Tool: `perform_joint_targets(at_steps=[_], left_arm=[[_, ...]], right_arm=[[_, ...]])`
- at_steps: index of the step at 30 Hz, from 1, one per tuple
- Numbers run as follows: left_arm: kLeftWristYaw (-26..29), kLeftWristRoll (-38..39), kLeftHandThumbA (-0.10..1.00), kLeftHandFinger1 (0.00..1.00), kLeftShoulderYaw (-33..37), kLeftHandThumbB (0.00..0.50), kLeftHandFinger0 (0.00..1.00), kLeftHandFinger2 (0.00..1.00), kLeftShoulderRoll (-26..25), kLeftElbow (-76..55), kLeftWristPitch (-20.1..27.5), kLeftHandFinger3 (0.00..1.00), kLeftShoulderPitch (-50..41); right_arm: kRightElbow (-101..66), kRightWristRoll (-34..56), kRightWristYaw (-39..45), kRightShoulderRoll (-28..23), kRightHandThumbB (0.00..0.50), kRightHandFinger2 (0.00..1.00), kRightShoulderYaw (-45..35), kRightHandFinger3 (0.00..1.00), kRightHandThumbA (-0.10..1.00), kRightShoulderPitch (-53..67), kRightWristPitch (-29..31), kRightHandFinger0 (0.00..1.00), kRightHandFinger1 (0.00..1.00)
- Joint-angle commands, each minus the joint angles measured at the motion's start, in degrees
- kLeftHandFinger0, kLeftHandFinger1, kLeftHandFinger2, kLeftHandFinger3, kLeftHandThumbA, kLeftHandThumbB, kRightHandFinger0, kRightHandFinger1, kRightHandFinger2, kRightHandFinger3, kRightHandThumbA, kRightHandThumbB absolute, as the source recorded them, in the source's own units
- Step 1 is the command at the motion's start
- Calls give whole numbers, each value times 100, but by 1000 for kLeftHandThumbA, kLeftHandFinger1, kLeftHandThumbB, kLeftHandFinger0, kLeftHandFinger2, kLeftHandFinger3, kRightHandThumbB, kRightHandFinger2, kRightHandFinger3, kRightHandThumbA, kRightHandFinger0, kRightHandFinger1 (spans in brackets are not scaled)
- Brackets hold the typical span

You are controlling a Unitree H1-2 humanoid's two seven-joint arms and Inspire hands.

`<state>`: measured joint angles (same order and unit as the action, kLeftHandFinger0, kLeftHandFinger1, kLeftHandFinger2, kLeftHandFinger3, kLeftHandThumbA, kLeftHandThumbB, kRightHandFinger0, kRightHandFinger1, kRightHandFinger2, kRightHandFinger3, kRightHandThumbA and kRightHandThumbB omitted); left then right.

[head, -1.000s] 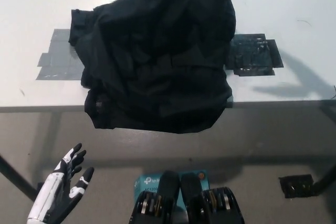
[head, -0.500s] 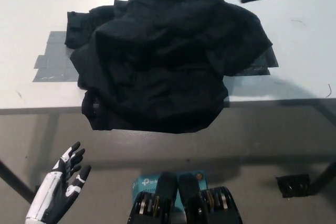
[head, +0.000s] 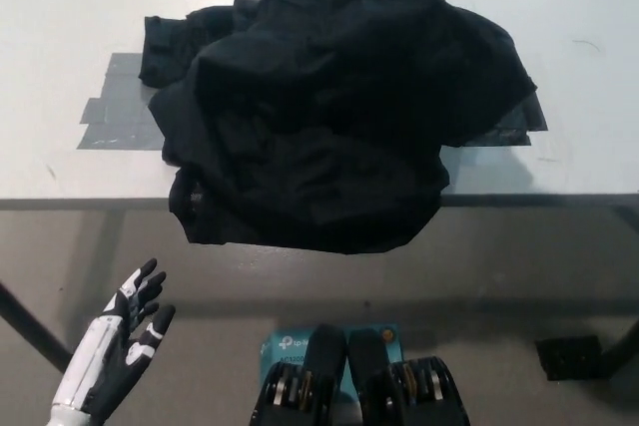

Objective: The robot grabs the right edges of the black jacket on the table, and folds it in half

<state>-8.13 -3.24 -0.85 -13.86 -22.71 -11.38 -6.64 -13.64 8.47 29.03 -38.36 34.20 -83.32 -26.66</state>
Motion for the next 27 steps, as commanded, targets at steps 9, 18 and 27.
perform_joint_targets(at_steps=[9,18,27], left_arm=[[-156,237,863,1000,-77,51,1000,1000,-171,-29,-117,1000,308],[-52,278,873,1000,-127,76,1000,1000,-31,149,-45,1000,371],[-108,377,922,1000,-171,92,1000,1000,-22,115,2,1000,198]], right_arm=[[-3101,1466,-1464,-2250,432,1000,-4442,1000,1000,4085,-27,1000,1000],[-4062,1991,-2212,42,445,1000,-6262,1000,1000,6498,209,1000,1000],[-1567,154,-1271,2644,234,1000,-4082,1000,1000,8786,2542,1000,1000]])
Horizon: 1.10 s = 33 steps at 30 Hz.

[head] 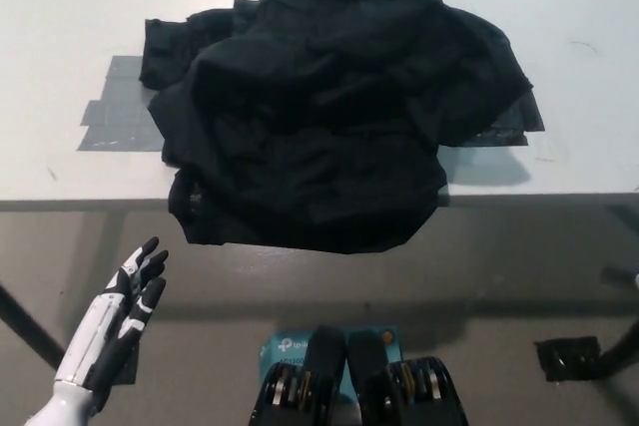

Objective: The robot grabs the right edges of the black jacket on the table, and folds it in half

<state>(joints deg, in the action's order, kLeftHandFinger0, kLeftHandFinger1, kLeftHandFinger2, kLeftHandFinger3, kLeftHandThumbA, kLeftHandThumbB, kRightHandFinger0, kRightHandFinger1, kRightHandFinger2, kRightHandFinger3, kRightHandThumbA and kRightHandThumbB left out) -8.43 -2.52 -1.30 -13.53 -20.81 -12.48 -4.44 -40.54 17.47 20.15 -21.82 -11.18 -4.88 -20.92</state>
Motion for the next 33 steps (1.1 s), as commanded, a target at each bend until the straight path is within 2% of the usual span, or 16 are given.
perform_joint_targets(at_steps=[1,3,4,5,6,7,11,12,14,17,20,26,28,32,33], left_arm=[[-73,295,920,1000,-127,88,1000,1000,-56,-79,122,1000,-44],[-85,280,926,1000,-85,81,1000,1000,-39,-81,156,1000,-88],[-90,281,927,1000,-64,81,1000,1000,-23,-72,168,1000,-84],[-115,332,928,1000,-88,81,1000,1000,-51,-28,228,1000,-84],[-108,345,929,1000,-103,82,1000,1000,-49,-37,242,1000,-117],[-124,361,929,1000,-112,75,1000,1000,-70,-25,256,1000,-111],[-123,325,927,1000,-136,57,1000,1000,-140,-31,241,1000,-71],[-123,337,925,1000,-133,50,1000,1000,-130,7,320,1000,-73],[-116,385,924,1000,-144,72,1000,1000,-90,27,324,1000,-137],[-122,408,925,1000,-151,77,1000,1000,-90,0,324,1000,-257],[-151,381,929,1000,-107,59,1000,1000,-98,-70,272,1000,-336],[-129,320,914,1000,-91,6,1000,1000,-91,-58,295,1000,-410],[-116,316,917,1000,-95,24,1000,1000,-80,-48,329,1000,-438],[-99,326,920,1000,-120,9,1000,1000,-76,-77,295,1000,-485],[-94,301,921,1000,-122,4,1000,1000,-86,-70,287,1000,-493]], right_arm=[[1627,-804,-337,1153,191,1000,578,1000,1000,929,2199,1000,1000],[2269,-806,-320,1339,254,1000,652,1000,1000,928,2204,1000,1000],[2395,-802,-313,1358,256,1000,639,1000,1000,930,2208,1000,1000],[2851,-832,-291,1432,225,1000,700,1000,1000,920,2293,1000,1000],[2949,-852,-271,1448,217,1000,711,1000,1000,906,2347,1000,1000],[3058,-910,-254,1398,171,1000,751,1000,1000,924,2278,1000,1000],[3245,-876,-193,1347,111,1000,761,1000,1000,931,2309,1000,1000],[3317,-853,-160,1310,117,1000,749,1000,1000,943,2345,1000,1000],[3281,-817,-160,1314,118,1000,739,1000,1000,1047,2347,1000,1000],[3264,-895,-169,1315,109,1000,809,1000,1000,1157,2425,1000,1000],[3263,-1237,-238,1241,162,1000,951,1000,1000,1230,2607,1000,1000],[3175,-1202,-239,1205,137,1000,1052,1000,1000,1302,2593,1000,1000],[3168,-1209,-245,1200,138,1000,1058,1000,1000,1321,2600,1000,1000],[3152,-1227,-235,1169,129,1000,1070,1000,1000,1297,2595,1000,1000],[3140,-1198,-221,1168,112,1000,1071,1000,1000,1301,2588,1000,1000]])
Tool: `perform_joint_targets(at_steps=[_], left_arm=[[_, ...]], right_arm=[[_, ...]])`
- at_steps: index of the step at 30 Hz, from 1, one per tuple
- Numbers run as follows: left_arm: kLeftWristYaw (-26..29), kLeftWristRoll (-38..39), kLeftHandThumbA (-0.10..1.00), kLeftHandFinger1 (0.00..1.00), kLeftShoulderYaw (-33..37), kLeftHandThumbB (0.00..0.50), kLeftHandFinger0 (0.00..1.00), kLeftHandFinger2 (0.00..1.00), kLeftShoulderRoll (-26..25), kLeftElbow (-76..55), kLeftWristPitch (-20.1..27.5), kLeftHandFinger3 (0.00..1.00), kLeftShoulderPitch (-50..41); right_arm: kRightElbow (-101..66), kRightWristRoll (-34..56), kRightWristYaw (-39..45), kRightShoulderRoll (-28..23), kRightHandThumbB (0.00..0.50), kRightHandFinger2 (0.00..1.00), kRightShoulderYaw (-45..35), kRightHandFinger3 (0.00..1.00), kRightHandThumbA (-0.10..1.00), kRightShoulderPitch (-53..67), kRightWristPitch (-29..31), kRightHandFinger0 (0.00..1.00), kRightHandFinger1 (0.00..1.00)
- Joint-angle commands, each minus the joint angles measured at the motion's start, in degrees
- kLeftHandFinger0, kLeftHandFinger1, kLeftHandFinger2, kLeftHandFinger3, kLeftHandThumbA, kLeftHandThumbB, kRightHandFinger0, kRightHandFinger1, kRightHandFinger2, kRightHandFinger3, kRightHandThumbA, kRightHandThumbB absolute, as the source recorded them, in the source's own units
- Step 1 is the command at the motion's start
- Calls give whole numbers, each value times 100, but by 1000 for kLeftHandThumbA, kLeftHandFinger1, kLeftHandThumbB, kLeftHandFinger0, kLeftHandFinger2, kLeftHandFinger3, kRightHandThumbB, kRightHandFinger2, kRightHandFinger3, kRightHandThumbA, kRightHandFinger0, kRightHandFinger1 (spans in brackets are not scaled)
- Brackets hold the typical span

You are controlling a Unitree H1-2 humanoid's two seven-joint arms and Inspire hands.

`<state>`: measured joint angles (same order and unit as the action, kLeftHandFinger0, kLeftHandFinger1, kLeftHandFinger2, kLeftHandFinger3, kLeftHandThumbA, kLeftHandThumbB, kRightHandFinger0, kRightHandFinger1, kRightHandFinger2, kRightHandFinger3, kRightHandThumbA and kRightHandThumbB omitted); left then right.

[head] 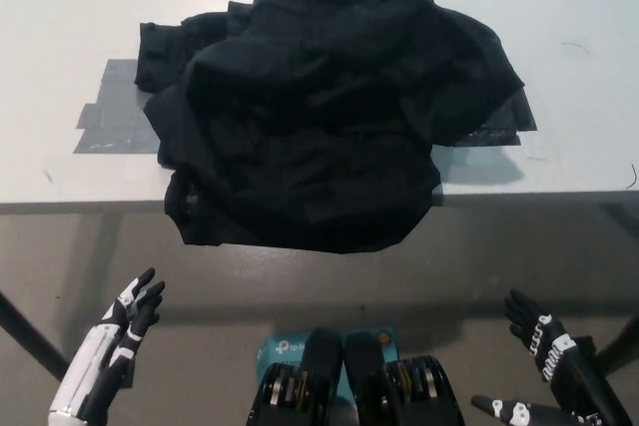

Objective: The robot grabs the right edges of the black jacket on the table, and folds it in half

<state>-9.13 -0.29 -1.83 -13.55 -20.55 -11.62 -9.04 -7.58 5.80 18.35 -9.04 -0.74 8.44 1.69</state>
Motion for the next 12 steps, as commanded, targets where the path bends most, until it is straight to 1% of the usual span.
perform_joint_targets(at_steps=[1,4,8,10,12], left_arm=[[-24,72,920,1000,-63,0,1000,1000,-81,-91,219,1000,-53],[-13,52,918,1000,-70,0,1000,1000,-89,-52,214,1000,-61],[-17,50,931,1000,-67,12,1000,1000,-89,-37,242,1000,-81],[-21,71,931,1000,-77,0,1000,1000,-88,5,255,1000,-50],[-11,31,927,1000,-68,16,1000,1000,-93,-14,170,1000,-53]], right_arm=[[-155,-30,-31,-124,105,1000,32,1000,1000,-24,350,1000,1000],[-151,-74,-11,-166,86,1000,72,1000,1000,-20,371,1000,1000],[-210,-173,-50,-220,104,1000,129,1000,1000,-27,257,1000,1000],[-214,-255,-82,-232,110,1000,161,1000,1000,-79,228,1000,1000],[-162,-293,-85,-248,113,1000,185,1000,1000,-101,291,1000,1000]])
